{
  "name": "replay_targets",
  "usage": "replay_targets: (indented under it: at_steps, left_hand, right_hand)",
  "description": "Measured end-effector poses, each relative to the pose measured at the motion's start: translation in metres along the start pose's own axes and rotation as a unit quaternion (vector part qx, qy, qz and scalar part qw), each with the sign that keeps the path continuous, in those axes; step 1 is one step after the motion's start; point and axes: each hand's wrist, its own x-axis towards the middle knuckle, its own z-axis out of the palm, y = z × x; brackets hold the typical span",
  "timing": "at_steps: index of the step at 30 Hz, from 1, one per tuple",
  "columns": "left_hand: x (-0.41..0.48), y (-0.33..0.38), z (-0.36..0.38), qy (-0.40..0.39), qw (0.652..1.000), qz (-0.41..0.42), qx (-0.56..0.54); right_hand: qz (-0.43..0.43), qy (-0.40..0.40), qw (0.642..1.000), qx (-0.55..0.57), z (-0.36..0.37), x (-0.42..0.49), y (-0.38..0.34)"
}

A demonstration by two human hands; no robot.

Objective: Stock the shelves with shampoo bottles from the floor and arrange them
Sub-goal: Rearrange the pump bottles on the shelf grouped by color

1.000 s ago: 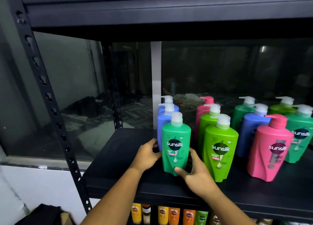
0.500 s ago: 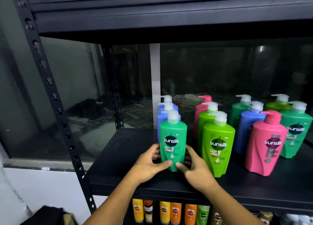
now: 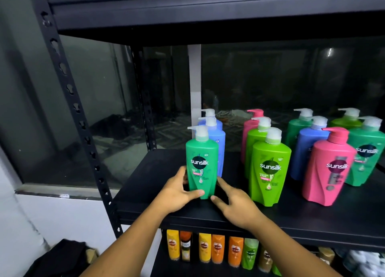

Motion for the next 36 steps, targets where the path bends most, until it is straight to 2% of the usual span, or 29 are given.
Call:
replay_targets:
  at_steps: [3, 10, 13, 16, 22, 26, 28, 31, 36]
  left_hand:
    - [-0.002, -0.009, -0.014, 0.019, 0.999, -0.024, 0.013]
    - [-0.003, -0.021, -0.034, 0.076, 0.993, -0.082, 0.029]
    - [-0.002, -0.021, -0.031, 0.105, 0.988, -0.106, 0.041]
    - [-0.006, -0.024, -0.025, 0.112, 0.982, -0.119, 0.097]
    - [-0.032, -0.014, -0.012, 0.112, 0.976, -0.129, 0.135]
    - [-0.052, -0.008, 0.007, 0.071, 0.978, -0.097, 0.169]
    - [-0.055, -0.006, 0.021, 0.040, 0.978, -0.049, 0.198]
    - [-0.048, 0.003, 0.041, -0.016, 0.968, 0.036, 0.246]
    - [-0.026, 0.030, 0.079, -0.081, 0.960, 0.128, 0.235]
  right_hand:
    - [-0.015, -0.046, 0.992, -0.116, 0.004, 0.003, -0.002]
    - [-0.008, -0.092, 0.982, -0.167, 0.005, 0.008, -0.002]
    - [-0.008, -0.088, 0.982, -0.165, 0.004, 0.008, -0.003]
    - [-0.010, -0.076, 0.985, -0.156, 0.004, 0.007, -0.002]
    - [-0.026, -0.006, 0.988, -0.152, 0.004, -0.004, -0.003]
    - [-0.038, -0.014, 0.990, -0.137, 0.001, -0.018, -0.005]
    - [-0.040, -0.001, 0.990, -0.132, -0.004, -0.031, -0.001]
    - [-0.034, 0.044, 0.990, -0.130, -0.016, -0.052, 0.003]
    - [0.023, 0.152, 0.981, -0.116, -0.036, -0.081, 0.014]
